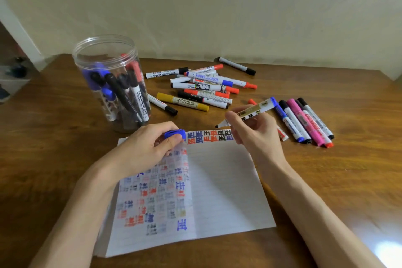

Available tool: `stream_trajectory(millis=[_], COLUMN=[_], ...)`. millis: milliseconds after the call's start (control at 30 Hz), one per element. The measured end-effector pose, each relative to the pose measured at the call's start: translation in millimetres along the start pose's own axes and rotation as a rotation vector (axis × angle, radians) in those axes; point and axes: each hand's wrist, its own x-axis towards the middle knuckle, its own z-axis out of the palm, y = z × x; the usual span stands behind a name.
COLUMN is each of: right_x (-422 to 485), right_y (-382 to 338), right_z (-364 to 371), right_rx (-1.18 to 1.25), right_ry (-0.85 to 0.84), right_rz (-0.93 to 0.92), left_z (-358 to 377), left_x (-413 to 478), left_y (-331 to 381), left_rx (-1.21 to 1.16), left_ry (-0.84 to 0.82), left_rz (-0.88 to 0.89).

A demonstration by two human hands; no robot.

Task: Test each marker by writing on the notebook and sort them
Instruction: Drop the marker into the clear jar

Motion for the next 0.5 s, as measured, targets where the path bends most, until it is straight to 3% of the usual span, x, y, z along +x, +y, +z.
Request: stream_trajectory(millis=[300,500], right_x=[-3.5,-9.4], right_y=[-12.2,-3.2], right_z=[27.1,47.8], right_rx=[-0.177,-0.134], right_ry=[-0.181,-0.016], right_rz=[0.081,0.097], left_z=[3.0,4.5], left_x=[3.4,4.2], left_y=[-0.2,-0.1], left_rx=[0.06,0.024], left_ry=[0.03,0.107], left_rz=[-0.011,0.037])
